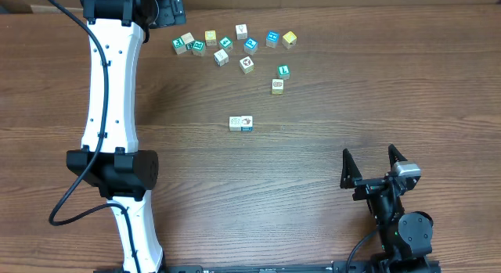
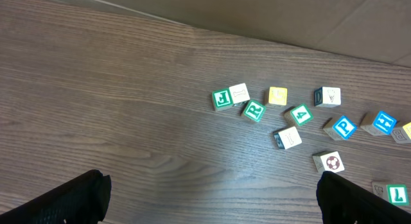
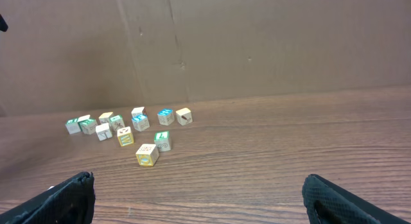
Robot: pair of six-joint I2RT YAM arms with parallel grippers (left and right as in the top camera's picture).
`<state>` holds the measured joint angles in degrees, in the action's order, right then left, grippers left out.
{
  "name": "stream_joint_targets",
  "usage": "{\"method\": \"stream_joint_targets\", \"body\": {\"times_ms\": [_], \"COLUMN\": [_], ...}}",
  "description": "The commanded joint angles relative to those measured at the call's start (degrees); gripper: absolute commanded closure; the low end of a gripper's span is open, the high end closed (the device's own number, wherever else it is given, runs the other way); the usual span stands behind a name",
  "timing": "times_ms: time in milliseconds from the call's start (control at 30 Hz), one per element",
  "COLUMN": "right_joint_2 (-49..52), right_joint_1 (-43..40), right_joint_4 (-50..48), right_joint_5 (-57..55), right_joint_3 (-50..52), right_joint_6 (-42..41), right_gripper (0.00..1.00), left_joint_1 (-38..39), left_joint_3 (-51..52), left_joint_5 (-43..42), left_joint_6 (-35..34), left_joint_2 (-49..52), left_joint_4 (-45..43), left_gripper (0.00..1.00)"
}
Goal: Form a horizontal line
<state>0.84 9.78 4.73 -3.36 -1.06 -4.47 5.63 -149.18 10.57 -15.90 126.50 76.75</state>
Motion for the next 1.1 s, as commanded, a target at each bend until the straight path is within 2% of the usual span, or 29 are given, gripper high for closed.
{"method": "stream_joint_targets", "body": {"times_ms": [0,800,967,1067], "right_joint_2": [-0.7,-0.7,-0.7,-0.7], "right_joint_1": [-0.3,-0.2,-0.2,-0.2], "right_joint_4": [-0.3,-2.1,-4.2,-2.8], "right_joint_5": [0.1,0.4,7.6,8.6], "right_joint_3": [0.6,0.6,0.5,-1.0], "right_joint_6": [0.0,-0.2,-0.3,-3.6], "right_gripper": [0.00,0.00,0.00,0.00], "left_joint_1": [0.3,0.3,0.3,0.3], "left_joint_3": [-0.3,-0.3,-0.3,-0.3], "left_joint_5": [0.3,0.4,0.4,0.4], "left_joint_6": [0.7,0.7,0.7,0.7], "left_joint_2": [-0.2,-0.2,-0.2,-0.2], "left_joint_4": [0.0,0.0,0.0,0.0], "left_gripper": [0.00,0.00,0.00,0.00]}}
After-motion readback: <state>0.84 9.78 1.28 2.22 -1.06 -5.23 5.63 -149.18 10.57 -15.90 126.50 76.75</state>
